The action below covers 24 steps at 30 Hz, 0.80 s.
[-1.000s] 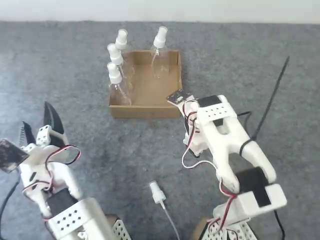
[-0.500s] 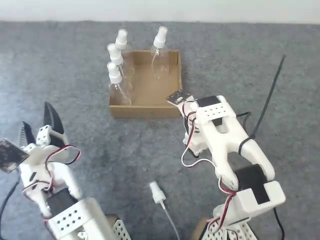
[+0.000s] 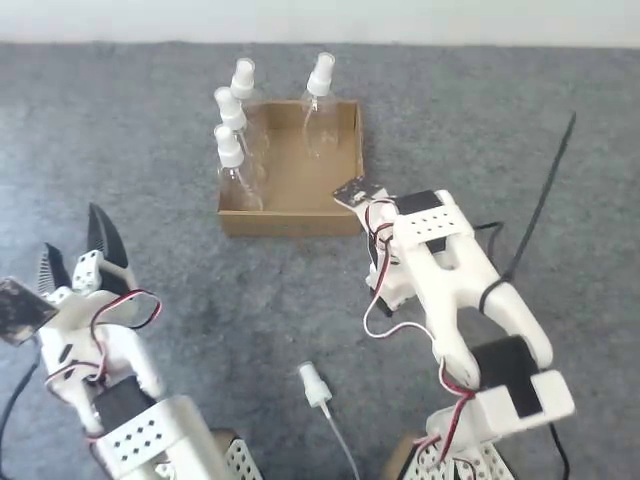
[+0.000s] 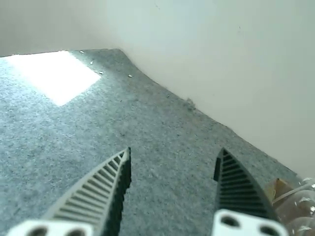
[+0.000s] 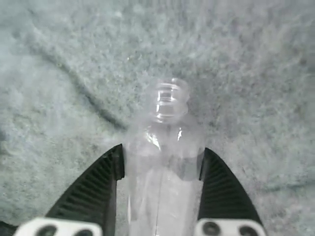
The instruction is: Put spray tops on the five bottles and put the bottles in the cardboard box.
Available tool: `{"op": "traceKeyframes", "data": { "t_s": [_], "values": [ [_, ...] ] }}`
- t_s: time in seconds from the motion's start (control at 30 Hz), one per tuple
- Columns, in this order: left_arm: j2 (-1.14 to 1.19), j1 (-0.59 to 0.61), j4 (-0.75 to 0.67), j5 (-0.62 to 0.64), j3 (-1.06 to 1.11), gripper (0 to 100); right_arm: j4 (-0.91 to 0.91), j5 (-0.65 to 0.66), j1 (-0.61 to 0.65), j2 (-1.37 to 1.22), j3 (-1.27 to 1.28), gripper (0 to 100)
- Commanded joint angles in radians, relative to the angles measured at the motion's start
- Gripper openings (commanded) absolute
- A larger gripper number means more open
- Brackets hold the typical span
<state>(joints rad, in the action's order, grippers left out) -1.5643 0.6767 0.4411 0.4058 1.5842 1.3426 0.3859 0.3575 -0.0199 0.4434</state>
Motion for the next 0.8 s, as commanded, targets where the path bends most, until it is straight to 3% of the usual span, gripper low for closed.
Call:
{"op": "traceKeyframes", "data": {
  "t_s": [0.0,0.27,0.77],
  "values": [
    [-0.012,0.003,0.003,-0.009,-0.002,26,0.056,0.011,-0.013,0.131,-0.054,7.7],
    [-0.012,0.003,0.003,-0.009,-0.002,26,0.107,-0.005,-0.008,0.331,-0.049,7.6],
    [-0.012,0.003,0.003,-0.009,-0.002,26,0.084,-0.215,-0.002,0.605,-0.049,7.7]
  ]
}}
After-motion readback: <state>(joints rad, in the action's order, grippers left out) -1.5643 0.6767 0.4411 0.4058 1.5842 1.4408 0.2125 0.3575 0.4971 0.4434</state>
